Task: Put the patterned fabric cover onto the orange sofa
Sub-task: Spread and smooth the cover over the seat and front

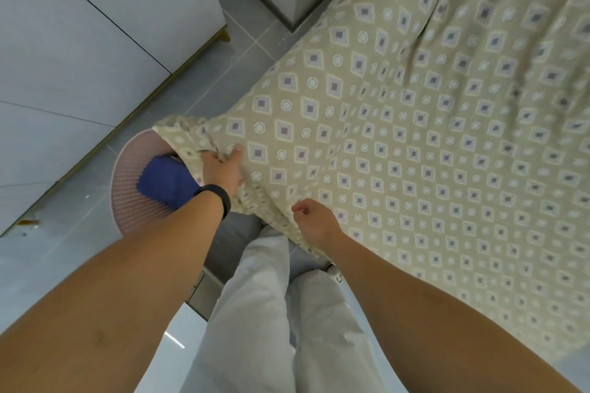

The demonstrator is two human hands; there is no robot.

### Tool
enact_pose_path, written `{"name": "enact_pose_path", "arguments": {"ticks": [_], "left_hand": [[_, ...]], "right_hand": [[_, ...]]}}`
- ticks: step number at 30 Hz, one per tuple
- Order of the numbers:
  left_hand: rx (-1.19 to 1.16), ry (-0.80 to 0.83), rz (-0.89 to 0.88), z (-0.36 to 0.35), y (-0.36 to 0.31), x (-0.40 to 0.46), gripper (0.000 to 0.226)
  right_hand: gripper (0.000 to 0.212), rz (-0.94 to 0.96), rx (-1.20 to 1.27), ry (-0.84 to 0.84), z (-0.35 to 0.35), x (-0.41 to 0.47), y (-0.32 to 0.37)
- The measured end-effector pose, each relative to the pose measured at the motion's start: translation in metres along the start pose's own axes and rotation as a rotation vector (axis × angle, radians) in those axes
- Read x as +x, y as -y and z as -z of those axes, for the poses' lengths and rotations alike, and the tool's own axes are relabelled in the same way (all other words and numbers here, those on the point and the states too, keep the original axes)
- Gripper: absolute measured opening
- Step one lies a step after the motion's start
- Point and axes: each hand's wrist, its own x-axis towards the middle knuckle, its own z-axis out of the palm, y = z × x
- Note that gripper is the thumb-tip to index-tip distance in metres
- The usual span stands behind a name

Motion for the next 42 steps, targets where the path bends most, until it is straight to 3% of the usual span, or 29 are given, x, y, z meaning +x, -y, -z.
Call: {"name": "enact_pose_path", "arguments": {"ticks": [3, 5, 10, 13, 18, 22, 25, 32, 36, 38, 42], "left_hand": [[0.100, -0.214, -0.178, -0.007, 0.012, -0.005, 0.035], [0.194, -0.254, -0.234, -0.020, 0.027, -0.019, 0.023], [0.427, 0.143, 0.008, -0.058, 0.072, -0.057, 0.012], [0.475, 0.214, 0.081, -0.083, 0.082, -0.057, 0.035], [0.748, 0.415, 0.003, -0.137, 0.080, -0.054, 0.034], [0.841, 0.409, -0.073, -0.181, 0.082, -0.037, 0.039], [0.935, 0.377, -0.283, -0.243, 0.082, -0.006, 0.050], [1.247, 0.064, -1.078, -0.389, 0.045, 0.060, 0.061], [1.442, 0.162, -1.477, -0.441, 0.019, 0.079, 0.052], [1.525, 0.201, -1.547, -0.465, 0.002, 0.088, 0.056], [1.694, 0.232, -1.487, -0.502, -0.037, 0.112, 0.068]], "right_hand": [[0.028, -0.034, -0.002, 0.004, 0.002, 0.000, -0.018], [0.027, -0.058, 0.014, -0.005, 0.007, 0.001, -0.033], [0.027, -0.107, 0.040, -0.019, 0.019, 0.000, -0.063], [0.026, -0.120, 0.063, -0.038, 0.030, 0.007, -0.080], [0.024, -0.170, 0.170, -0.145, 0.055, 0.020, -0.112], [0.025, -0.296, 0.182, -0.294, 0.084, 0.046, -0.159], [0.033, -0.340, 0.160, -0.412, 0.122, 0.096, -0.205], [0.052, -0.263, 0.184, -0.691, 0.228, 0.210, -0.263], [0.065, -0.104, -0.073, -0.836, 0.292, 0.259, -0.257], [0.065, -0.052, -0.210, -0.860, 0.311, 0.275, -0.252], [0.074, -0.005, -0.377, -0.772, 0.335, 0.298, -0.263]]}}
